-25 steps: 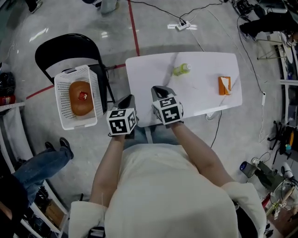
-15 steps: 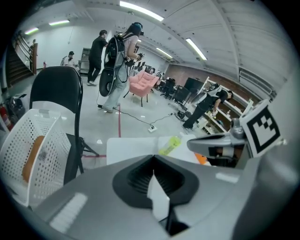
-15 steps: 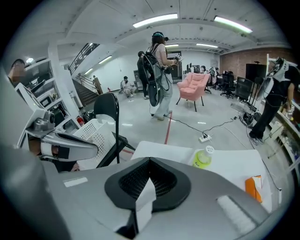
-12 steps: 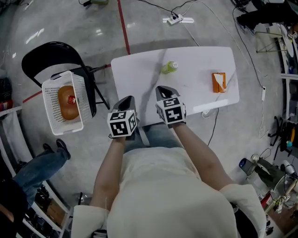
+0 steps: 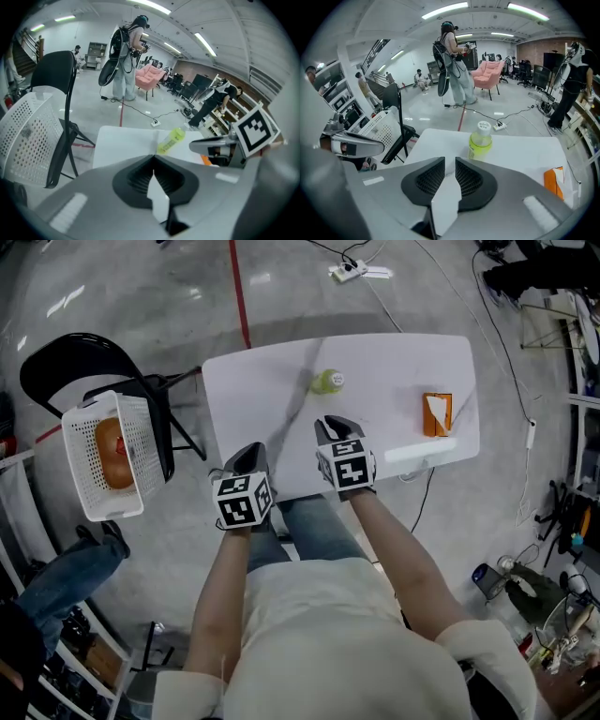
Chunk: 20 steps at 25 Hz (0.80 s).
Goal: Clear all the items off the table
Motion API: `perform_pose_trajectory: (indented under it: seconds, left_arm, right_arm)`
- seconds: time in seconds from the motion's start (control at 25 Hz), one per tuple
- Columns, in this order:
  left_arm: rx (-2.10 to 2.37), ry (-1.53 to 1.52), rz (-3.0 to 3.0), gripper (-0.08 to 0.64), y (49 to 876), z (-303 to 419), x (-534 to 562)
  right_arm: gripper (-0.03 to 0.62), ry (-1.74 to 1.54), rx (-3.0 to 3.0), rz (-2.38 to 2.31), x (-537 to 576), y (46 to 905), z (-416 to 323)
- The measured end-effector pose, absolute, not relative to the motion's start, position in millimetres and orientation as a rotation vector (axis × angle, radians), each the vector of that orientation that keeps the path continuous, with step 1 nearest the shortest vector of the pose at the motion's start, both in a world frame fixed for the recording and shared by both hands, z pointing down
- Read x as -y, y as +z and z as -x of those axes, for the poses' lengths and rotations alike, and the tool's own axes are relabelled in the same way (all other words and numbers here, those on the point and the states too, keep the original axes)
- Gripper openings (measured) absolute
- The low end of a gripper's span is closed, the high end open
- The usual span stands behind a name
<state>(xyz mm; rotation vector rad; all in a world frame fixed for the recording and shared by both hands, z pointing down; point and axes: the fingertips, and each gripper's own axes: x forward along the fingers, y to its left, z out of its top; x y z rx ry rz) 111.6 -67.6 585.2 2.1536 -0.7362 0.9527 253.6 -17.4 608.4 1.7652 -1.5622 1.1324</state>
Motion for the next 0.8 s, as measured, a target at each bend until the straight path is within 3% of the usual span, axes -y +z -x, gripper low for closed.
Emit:
perform_pose_trajectory:
  seconds: [0.8]
  left_arm:
    - [0.747, 1.018, -2.096, 0.009, 672.5, -153.6, 58.3]
  right_arm:
    - [0.275, 1.172, 1.563, -1.748, 36.9, 738.5, -319.3]
